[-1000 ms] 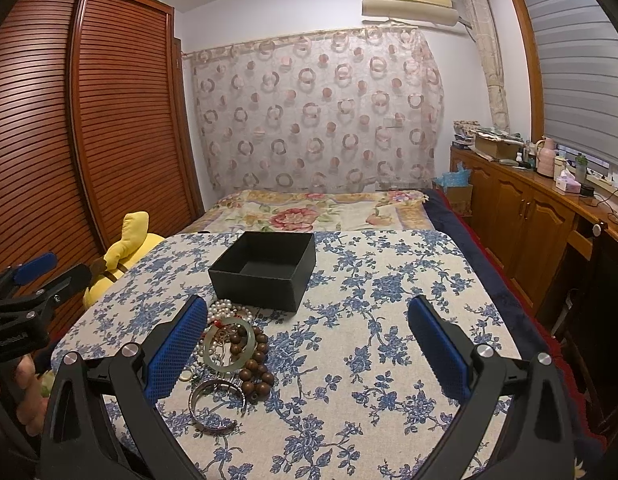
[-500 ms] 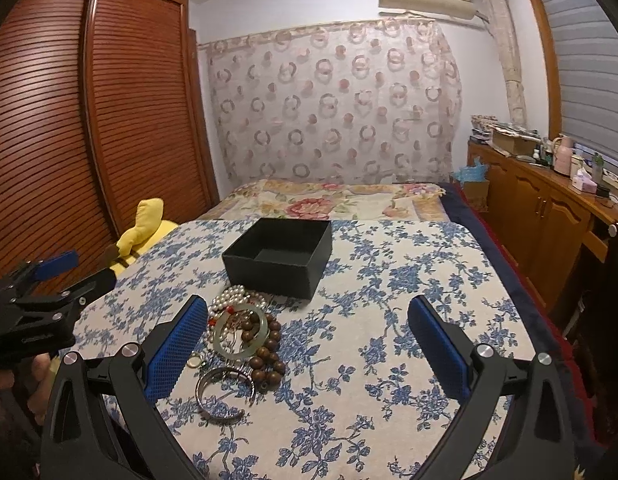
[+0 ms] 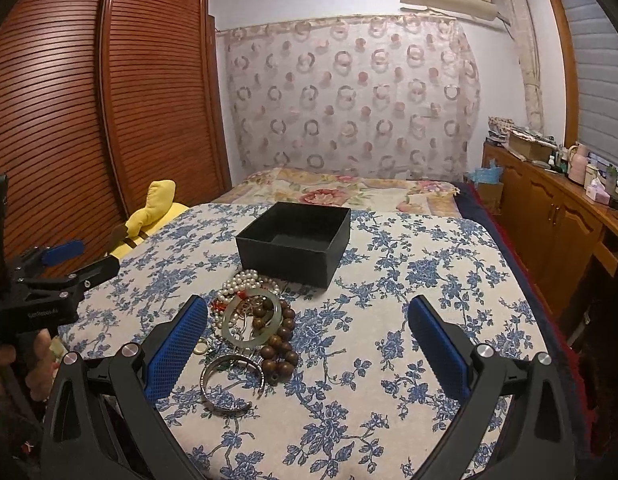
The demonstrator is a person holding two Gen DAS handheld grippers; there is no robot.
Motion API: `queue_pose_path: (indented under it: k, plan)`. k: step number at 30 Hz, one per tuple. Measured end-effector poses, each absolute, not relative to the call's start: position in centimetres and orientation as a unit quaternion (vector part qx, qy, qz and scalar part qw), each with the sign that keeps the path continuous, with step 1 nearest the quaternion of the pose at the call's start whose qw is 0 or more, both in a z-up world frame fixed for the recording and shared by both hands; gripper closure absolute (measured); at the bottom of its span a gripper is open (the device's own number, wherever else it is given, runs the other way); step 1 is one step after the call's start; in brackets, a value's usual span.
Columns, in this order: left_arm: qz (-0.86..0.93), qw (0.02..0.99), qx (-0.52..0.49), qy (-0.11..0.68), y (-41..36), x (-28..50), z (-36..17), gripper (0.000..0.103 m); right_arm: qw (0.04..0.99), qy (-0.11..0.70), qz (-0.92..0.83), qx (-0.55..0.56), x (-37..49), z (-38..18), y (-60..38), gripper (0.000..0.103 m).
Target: Organize jewelry
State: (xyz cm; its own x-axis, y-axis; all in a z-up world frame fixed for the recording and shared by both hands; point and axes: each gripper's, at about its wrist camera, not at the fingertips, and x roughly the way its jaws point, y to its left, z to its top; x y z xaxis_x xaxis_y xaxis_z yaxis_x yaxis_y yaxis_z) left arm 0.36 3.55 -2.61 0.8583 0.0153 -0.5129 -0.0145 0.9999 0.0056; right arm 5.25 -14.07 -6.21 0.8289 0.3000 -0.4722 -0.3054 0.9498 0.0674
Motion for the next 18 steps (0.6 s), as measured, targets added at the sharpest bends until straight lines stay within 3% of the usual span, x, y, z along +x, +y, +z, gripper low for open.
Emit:
queue_pose_path:
  k: [14, 16, 18]
  plan:
    - [-0.018, 0.94, 0.017, 0.339, 6.2, 1.2, -6.7, 0.006, 0.921, 0.285, 0.26, -0.046, 5.8, -8.5, -10.9, 0.003]
    - [-0.03, 0.937, 0.015, 0.348, 6.3, 1.1, -7.2, 0.006, 0.91, 0.299, 0.28, -0.06, 6.0, -9.3, -10.1, 0.011]
    - [-0.041, 0.935, 0.013, 0.353, 6.2, 1.1, -7.5, 0.006, 0.898, 0.317, 0.297, -0.073, 6.4, -10.3, -9.2, 0.027]
